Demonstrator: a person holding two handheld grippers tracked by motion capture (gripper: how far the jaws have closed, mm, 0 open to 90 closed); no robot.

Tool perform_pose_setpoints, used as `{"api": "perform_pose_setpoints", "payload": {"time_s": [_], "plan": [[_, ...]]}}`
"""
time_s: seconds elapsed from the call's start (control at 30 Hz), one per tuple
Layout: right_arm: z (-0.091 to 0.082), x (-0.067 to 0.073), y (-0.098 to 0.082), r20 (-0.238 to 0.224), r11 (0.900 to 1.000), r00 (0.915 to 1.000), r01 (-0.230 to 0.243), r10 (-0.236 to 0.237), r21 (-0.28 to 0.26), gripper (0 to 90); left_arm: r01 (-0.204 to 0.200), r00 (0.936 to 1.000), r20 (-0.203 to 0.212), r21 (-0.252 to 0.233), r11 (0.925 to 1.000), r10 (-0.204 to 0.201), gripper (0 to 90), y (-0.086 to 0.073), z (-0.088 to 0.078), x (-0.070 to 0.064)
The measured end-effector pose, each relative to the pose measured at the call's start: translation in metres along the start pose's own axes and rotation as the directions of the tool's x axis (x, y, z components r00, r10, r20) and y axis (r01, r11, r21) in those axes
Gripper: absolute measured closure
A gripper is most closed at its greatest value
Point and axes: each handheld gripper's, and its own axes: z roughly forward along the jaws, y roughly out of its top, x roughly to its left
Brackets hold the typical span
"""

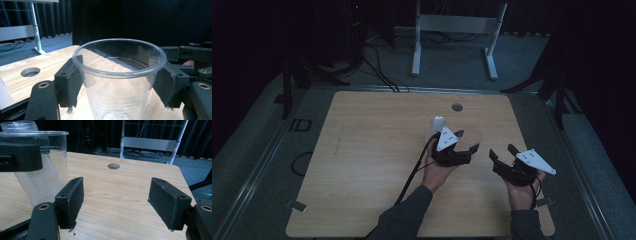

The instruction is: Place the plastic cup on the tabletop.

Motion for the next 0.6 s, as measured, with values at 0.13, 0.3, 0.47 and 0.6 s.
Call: {"api": "perform_pose_setpoints", "payload": {"time_s": [0.13,0.3,0.47,0.6], "plan": [[0.0,-0.001,0.0,0.0,1.0,1.0,0.0,0.0,-0.002,28.1,-0.011,0.9999,-0.005,0.004,0.9999,0.011,29.5,-0.004,-0.001,0.0],[-0.001,-0.001,0.0,0.003,1.0,1.0,-0.002,0.002,-0.002,28.2,-0.011,0.9999,-0.012,0.008,0.9999,0.011,29.5,-0.008,-0.002,0.002],[-0.002,-0.003,0.0,0.008,1.0,1.0,-0.005,0.005,-0.004,28.1,-0.007,0.9998,-0.016,0.016,0.9998,0.008,29.4,-0.014,-0.003,0.004],[-0.003,-0.004,0.0,0.011,1.0,0.9999,-0.006,0.006,-0.005,28.1,-0.014,0.9996,-0.023,0.028,0.9995,0.014,29.2,-0.019,-0.002,0.004]]}}
